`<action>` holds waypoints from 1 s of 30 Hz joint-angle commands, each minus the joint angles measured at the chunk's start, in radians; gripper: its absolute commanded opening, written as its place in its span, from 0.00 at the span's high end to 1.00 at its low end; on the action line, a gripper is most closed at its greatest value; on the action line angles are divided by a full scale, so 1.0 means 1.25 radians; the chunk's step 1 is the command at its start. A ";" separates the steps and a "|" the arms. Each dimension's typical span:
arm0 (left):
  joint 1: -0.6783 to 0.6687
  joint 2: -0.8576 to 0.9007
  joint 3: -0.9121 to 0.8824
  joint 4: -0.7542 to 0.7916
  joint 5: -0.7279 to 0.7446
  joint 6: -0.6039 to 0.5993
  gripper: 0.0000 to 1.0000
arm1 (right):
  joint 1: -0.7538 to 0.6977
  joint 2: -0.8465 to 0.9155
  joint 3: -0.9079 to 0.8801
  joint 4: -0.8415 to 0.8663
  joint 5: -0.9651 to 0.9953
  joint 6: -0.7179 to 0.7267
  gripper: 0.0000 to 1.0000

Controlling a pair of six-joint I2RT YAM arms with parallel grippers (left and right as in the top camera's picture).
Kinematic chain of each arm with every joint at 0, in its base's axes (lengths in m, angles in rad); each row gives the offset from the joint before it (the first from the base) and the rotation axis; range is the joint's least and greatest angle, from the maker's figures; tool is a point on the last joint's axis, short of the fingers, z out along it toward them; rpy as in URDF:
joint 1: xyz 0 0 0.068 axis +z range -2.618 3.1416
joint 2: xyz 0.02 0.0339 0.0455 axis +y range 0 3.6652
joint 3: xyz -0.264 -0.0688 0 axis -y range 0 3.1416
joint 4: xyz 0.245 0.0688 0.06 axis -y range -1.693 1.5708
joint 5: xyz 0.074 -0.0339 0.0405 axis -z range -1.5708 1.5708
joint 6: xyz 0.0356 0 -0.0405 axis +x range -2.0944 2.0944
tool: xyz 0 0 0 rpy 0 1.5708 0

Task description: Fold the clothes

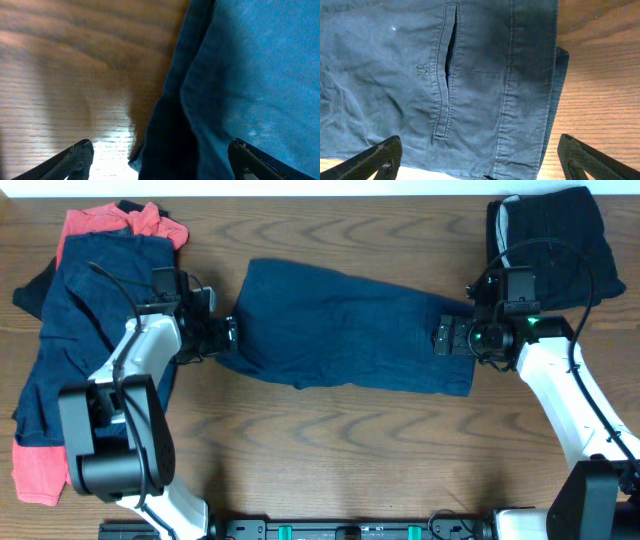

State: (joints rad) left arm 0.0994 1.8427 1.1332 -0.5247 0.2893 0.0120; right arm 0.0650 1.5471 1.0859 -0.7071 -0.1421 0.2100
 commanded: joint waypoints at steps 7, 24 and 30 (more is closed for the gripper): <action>-0.002 0.027 -0.002 -0.040 0.014 0.017 0.15 | 0.006 -0.002 0.011 0.005 -0.003 -0.014 0.03; -0.005 0.027 -0.101 -0.086 -0.116 -0.229 0.94 | 0.006 -0.002 0.011 0.006 0.005 -0.020 0.09; -0.006 0.027 -0.143 -0.090 -0.112 -0.328 0.94 | -0.006 0.016 0.010 0.007 0.039 -0.029 0.07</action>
State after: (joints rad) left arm 0.0879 1.8214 1.0275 -0.6106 0.2333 -0.3054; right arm 0.0647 1.5482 1.0859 -0.6998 -0.1196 0.1951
